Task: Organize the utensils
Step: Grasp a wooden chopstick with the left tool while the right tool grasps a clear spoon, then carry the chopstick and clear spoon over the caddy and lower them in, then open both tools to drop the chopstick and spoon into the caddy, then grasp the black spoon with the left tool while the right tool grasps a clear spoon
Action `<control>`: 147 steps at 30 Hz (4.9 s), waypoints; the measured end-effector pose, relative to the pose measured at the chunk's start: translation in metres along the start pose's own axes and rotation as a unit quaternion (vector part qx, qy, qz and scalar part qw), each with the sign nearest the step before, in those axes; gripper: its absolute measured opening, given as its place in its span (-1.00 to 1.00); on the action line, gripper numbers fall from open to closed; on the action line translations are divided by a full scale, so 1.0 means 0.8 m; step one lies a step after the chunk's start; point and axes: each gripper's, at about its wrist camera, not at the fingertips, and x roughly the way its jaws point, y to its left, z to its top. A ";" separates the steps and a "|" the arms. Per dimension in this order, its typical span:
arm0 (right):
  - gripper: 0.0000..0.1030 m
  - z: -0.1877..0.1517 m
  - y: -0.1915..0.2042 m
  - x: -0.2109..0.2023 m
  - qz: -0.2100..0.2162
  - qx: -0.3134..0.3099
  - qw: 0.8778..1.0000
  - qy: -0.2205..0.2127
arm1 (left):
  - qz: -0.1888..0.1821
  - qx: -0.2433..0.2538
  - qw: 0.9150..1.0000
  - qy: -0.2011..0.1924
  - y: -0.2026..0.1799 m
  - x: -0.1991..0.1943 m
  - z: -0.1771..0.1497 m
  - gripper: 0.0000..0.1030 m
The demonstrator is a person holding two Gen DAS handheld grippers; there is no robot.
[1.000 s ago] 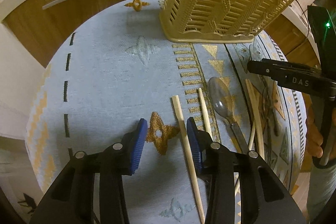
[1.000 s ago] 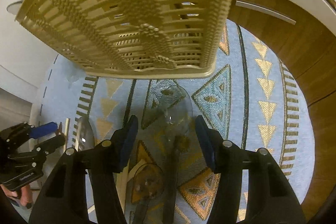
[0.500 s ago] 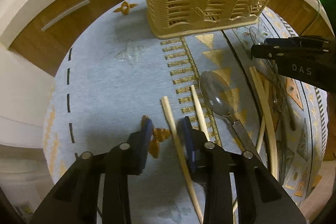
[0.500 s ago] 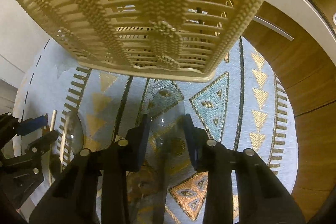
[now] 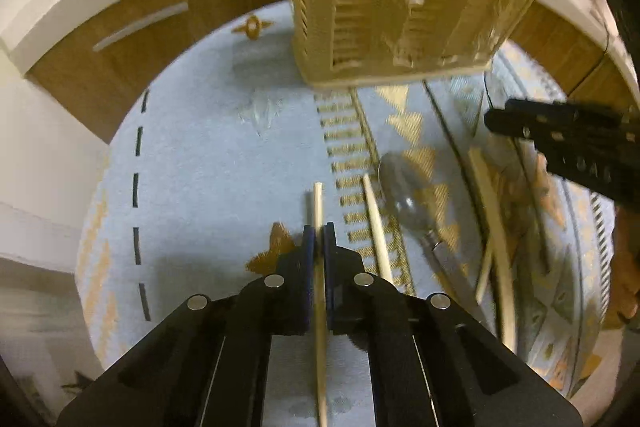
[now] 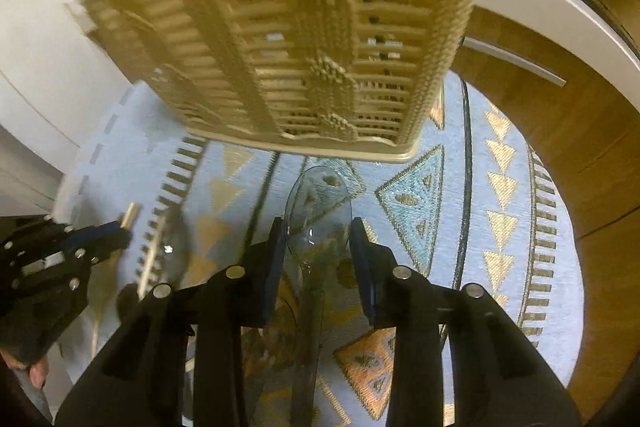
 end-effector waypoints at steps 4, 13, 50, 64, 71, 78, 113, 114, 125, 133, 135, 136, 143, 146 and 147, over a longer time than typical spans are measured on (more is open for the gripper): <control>-0.42 -0.015 0.001 -0.032 0.013 -0.011 0.999 -0.042 | -0.024 -0.019 0.998 -0.051 0.007 -0.026 -0.006 -0.96; -0.42 -0.055 -0.006 -0.104 0.058 -0.013 0.990 -0.130 | -0.073 -0.039 0.979 -0.184 0.018 -0.095 -0.030 -0.96; -0.42 0.062 -0.028 -0.277 0.088 0.025 0.920 -0.381 | -0.152 -0.098 0.857 -0.482 0.022 -0.256 0.113 -0.95; -0.42 0.113 -0.027 -0.209 -0.035 -0.015 0.907 -0.418 | -0.100 -0.125 0.850 -0.501 -0.010 -0.187 0.175 -0.95; -0.42 0.111 -0.033 -0.160 -0.055 -0.020 0.909 -0.412 | -0.060 -0.124 0.857 -0.497 -0.026 -0.149 0.170 -0.95; -0.41 0.099 -0.045 -0.137 -0.044 0.002 0.917 -0.397 | -0.049 -0.106 0.864 -0.489 -0.032 -0.139 0.158 -0.95; 0.08 -0.032 0.008 -0.241 -0.005 0.033 0.957 -0.290 | -0.103 -0.048 0.913 -0.391 -0.014 -0.248 -0.017 -0.27; 0.08 -0.035 0.012 -0.239 -0.006 0.031 0.958 -0.286 | -0.099 -0.049 0.915 -0.387 -0.013 -0.246 -0.021 -0.26; 0.08 -0.067 0.026 -0.176 -0.016 0.023 0.979 -0.201 | -0.104 -0.071 0.956 -0.265 0.020 -0.169 -0.055 -0.26; 0.08 -0.085 0.023 -0.120 -0.002 0.032 0.992 -0.119 | -0.146 -0.107 0.971 -0.155 0.048 -0.097 -0.062 -0.26; 0.08 -0.089 0.024 -0.111 0.001 0.033 0.994 -0.105 | -0.162 -0.119 0.971 -0.127 0.054 -0.076 -0.063 -0.26; 0.08 -0.090 0.025 -0.105 0.003 0.031 0.995 -0.095 | -0.166 -0.119 0.972 -0.114 0.054 -0.067 -0.063 -0.26; 0.08 -0.081 0.028 -0.078 0.052 0.048 0.996 -0.049 | -0.151 -0.040 0.987 -0.047 0.034 -0.028 -0.070 -0.26; 0.08 -0.072 0.032 -0.067 0.071 0.052 0.996 -0.033 | -0.150 -0.022 0.988 -0.029 0.029 -0.022 -0.078 -0.26; 0.08 -0.069 0.033 -0.064 0.072 0.052 0.996 -0.029 | -0.145 -0.009 0.989 -0.020 0.026 -0.020 -0.083 -0.26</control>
